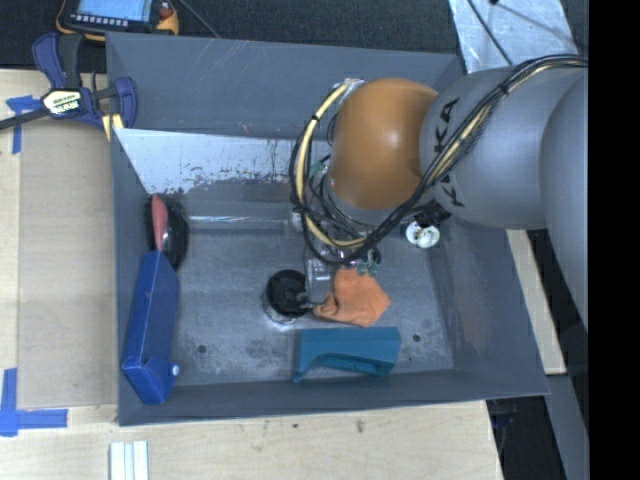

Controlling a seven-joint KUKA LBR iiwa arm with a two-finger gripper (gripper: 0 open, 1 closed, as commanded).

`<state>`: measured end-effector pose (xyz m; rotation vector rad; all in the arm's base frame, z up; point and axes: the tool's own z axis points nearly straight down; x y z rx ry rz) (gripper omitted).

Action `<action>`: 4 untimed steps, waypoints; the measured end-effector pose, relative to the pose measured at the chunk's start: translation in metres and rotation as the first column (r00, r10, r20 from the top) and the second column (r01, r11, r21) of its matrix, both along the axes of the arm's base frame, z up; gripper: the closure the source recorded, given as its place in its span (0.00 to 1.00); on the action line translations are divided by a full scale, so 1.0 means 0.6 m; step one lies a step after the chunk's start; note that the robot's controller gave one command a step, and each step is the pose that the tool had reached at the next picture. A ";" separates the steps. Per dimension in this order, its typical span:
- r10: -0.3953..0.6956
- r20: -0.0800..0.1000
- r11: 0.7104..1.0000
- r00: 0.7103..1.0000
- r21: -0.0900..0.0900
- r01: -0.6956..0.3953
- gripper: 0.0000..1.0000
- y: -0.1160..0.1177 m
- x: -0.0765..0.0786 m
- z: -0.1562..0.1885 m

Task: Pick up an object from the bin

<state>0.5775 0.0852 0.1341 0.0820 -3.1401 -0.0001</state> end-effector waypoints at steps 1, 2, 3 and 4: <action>0.025 -0.001 1.000 1.000 0.000 -0.025 0.00 -0.006 0.013 -0.048; -0.115 -0.005 0.993 0.993 -0.001 0.115 0.00 -0.013 -0.008 -0.100; -0.069 0.006 0.998 0.998 0.001 0.069 1.00 -0.005 -0.002 -0.103; -0.070 0.006 0.998 0.998 0.001 0.070 1.00 -0.005 -0.002 -0.103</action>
Offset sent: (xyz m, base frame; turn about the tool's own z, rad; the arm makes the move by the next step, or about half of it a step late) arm -0.0065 -0.0076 -0.0641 0.1157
